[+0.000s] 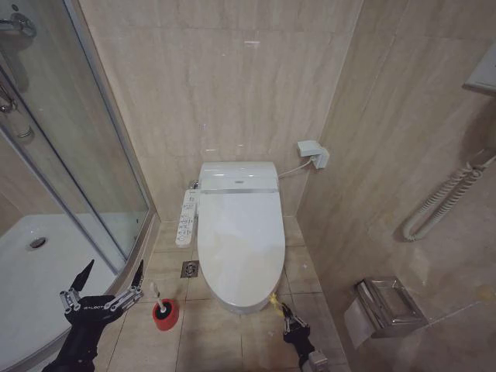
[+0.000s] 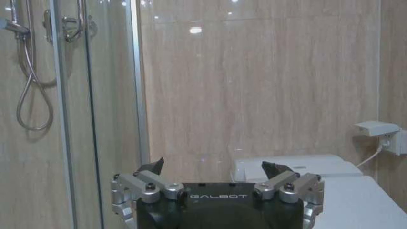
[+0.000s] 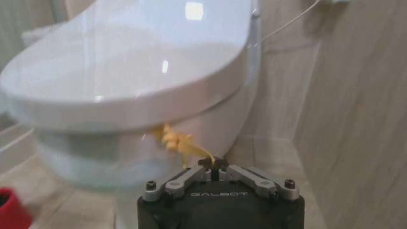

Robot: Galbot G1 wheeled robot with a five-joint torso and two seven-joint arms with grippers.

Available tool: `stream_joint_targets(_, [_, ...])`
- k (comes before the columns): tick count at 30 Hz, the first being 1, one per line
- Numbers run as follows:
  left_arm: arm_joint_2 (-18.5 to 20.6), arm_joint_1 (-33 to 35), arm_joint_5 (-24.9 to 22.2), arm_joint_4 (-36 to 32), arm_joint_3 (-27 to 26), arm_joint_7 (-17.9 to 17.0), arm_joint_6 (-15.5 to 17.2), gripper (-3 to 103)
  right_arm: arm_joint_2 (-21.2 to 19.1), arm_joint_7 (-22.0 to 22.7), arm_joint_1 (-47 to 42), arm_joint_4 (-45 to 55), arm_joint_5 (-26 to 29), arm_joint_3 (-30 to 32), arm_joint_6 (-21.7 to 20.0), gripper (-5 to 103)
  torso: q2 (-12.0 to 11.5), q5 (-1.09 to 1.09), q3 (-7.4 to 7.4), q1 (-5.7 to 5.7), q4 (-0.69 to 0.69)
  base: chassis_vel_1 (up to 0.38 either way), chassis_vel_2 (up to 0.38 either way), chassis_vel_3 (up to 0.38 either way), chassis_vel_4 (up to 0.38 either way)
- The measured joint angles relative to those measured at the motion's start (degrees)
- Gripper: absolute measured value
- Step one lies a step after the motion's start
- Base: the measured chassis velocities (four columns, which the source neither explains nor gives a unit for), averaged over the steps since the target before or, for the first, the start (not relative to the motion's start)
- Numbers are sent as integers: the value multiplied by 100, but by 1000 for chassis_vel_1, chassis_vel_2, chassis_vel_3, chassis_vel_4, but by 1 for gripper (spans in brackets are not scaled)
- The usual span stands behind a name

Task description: Open the toilet lid, clean the toilet bowl with a toilet brush, close the toilet lid, and flush.

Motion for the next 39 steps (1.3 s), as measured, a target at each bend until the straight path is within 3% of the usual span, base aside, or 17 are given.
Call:
stream_joint_targets(8, [0, 0, 0, 0, 0, 0, 0, 100, -28, 188, -279, 911, 761, 318, -2, 2, 0, 3, 0, 0, 2, 0, 0, 0, 0])
stream_joint_targets(12, [0, 0, 0, 0, 0, 0, 0, 100, -132, 261, -409, 1647, 1352, 519, -196, 2, 0, -2, 0, 0, -2, 0, 0, 0, 0])
stream_joint_targets(14, [0, 0, 0, 0, 0, 0, 0, 100, -241, 356, -477, 2285, 1935, 628, -545, 2, 0, 2, 0, 0, 0, 0, 0, 0, 0])
stream_joint_targets(22, [0, 0, 0, 0, 0, 0, 0, 100, -410, 754, -270, 3742, 2863, 806, -1315, 2, 0, -2, 0, 0, -1, 0, 0, 0, 0])
stream_joint_targets(25, [0, 0, 0, 0, 0, 1, 0, 100, -430, 1116, 75, 4464, 3427, 849, -1849, 2, 0, -3, 0, 0, 0, 0, 0, 0, 0])
stream_joint_targets(28, [0, 0, 0, 0, 0, 0, 0, 100, -398, 1197, 344, 4611, 3474, 895, -1921, 2, 0, -3, 0, 0, 1, 0, 0, 0, 0])
stream_joint_targets(33, [0, 0, 0, 0, 0, 0, 0, 100, -388, 1131, 756, 4540, 3404, 917, -1647, 2, -1, -2, 1, 1, 1, 0, 0, 0, 0])
stream_joint_targets(39, [0, 0, 0, 0, 0, 0, 0, 100, -191, 1167, 1499, 4043, 3582, 749, -1608, 2, 0, -1, 0, 0, -4, 0, 0, 0, 0])
